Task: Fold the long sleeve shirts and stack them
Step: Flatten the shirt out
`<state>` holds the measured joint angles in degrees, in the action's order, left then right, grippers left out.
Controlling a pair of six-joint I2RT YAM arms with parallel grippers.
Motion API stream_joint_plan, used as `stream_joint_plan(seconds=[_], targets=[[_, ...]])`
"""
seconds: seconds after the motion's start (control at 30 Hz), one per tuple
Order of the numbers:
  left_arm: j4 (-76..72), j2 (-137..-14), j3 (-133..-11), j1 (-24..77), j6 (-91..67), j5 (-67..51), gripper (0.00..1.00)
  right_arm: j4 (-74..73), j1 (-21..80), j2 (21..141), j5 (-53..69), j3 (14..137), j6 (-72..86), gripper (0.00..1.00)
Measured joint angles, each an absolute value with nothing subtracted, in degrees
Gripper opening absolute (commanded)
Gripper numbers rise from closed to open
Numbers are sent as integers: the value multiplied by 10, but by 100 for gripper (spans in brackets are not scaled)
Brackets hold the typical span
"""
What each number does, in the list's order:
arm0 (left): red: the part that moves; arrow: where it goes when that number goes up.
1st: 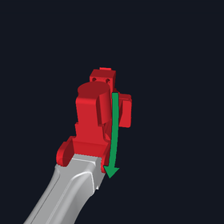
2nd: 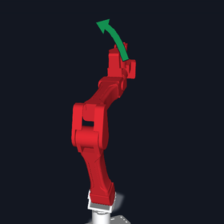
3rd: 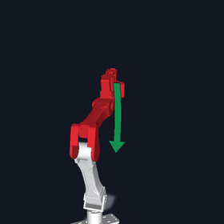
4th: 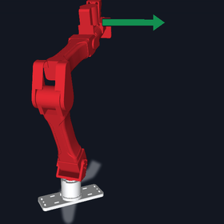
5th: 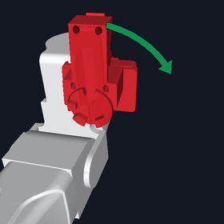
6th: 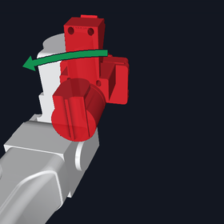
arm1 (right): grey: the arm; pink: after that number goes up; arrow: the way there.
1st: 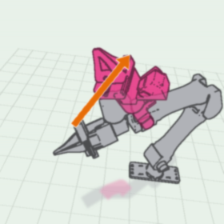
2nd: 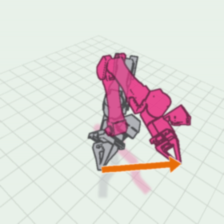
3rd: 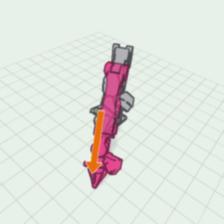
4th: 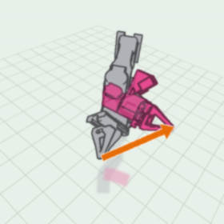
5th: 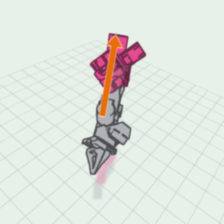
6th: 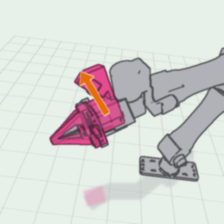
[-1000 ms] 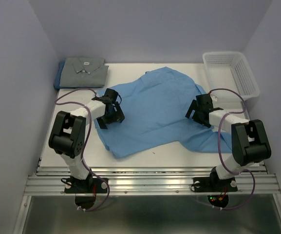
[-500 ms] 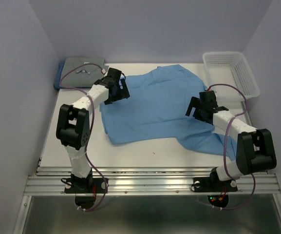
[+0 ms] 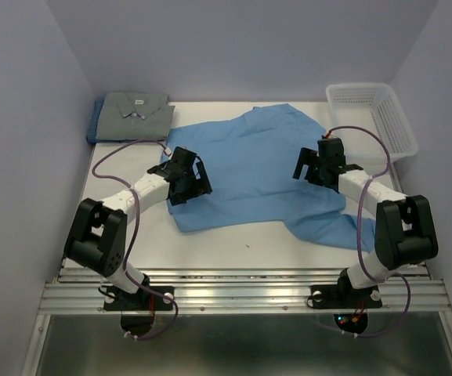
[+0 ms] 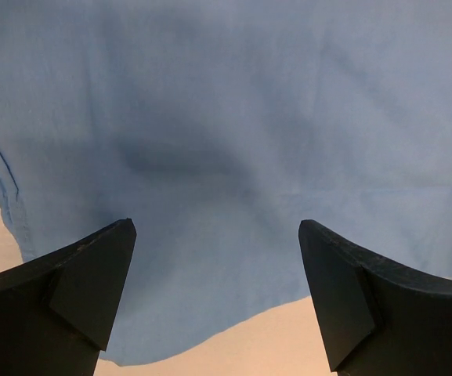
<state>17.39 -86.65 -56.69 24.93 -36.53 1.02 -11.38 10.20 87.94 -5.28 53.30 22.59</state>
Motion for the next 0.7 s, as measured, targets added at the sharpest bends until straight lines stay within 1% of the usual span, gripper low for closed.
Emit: stream_joint_plan(seconds=[0.2,0.5,0.7], targets=[[188,-918,-547,253,-381,36,99,-118,102,921,-61,538,225,100],[198,-901,-501,250,-425,93,99,-131,102,932,-80,538,241,100],[208,-888,-488,241,-439,109,99,-141,102,934,-98,537,242,100]])
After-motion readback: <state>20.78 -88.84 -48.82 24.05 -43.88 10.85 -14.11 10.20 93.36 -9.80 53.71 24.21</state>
